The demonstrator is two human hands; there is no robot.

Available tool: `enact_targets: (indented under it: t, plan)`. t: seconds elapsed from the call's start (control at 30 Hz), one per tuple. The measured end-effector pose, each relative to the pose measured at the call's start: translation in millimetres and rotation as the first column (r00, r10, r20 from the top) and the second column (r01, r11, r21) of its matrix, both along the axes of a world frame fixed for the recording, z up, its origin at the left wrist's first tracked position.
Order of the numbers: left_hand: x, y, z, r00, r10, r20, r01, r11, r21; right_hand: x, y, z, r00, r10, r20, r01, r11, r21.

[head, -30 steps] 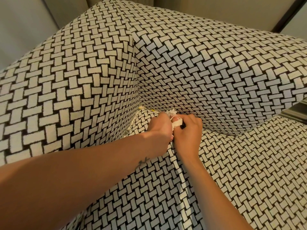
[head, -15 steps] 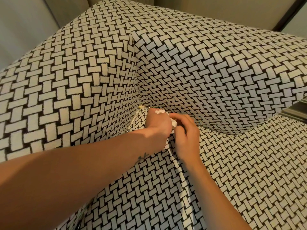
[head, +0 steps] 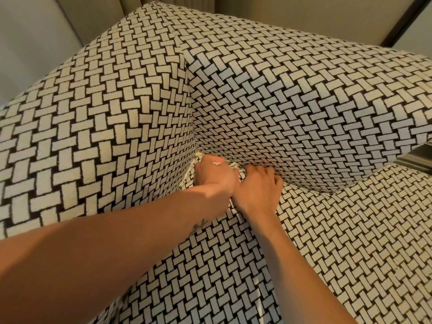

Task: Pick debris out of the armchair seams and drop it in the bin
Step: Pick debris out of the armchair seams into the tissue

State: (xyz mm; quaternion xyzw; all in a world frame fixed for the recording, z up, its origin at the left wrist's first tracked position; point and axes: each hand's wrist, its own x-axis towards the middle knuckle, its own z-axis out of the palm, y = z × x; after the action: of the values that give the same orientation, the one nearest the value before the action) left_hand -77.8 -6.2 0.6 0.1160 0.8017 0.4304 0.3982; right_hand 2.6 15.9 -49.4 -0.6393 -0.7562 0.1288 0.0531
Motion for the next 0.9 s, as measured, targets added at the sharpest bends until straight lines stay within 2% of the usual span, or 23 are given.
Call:
enact_targets:
  t: [0.13, 0.2, 0.33, 0.57, 0.7, 0.9]
  plan:
    - [-2.3, 4.2, -9.0, 1.000, 0.015, 0.001, -0.015, 1.000, -0.009, -20.4, 9.2, 11.6, 0.988, -0.028, 0.151, 0.062, 0.972, -0.225]
    - [-3.4, 9.0, -14.9, 0.999, 0.035, -0.017, -0.035, 0.999, -0.015, -31.6, 11.8, 13.7, 0.975, -0.060, 0.212, 0.118, 0.954, -0.275]
    - [-2.8, 11.2, -14.8, 0.999, 0.039, -0.035, -0.039, 0.999, -0.007, -38.6, 11.0, 10.9, 0.969, -0.155, 0.191, 0.197, 0.954, -0.227]
    - [1.6, 9.0, -5.7, 0.993, 0.048, 0.105, -0.051, 0.998, 0.029, -37.5, 9.4, 4.2, 0.967, -0.236, 0.094, 0.248, 0.959, -0.141]
    - [1.9, 5.5, 4.7, 0.993, 0.025, 0.113, -0.027, 1.000, 0.013, -36.0, 7.6, -0.6, 0.956, -0.293, 0.007, 0.293, 0.954, -0.059]
    - [4.3, 2.7, 7.3, 0.993, -0.007, 0.115, 0.006, 1.000, 0.010, -33.8, 8.0, 0.5, 0.941, -0.325, -0.094, 0.321, 0.945, -0.063]
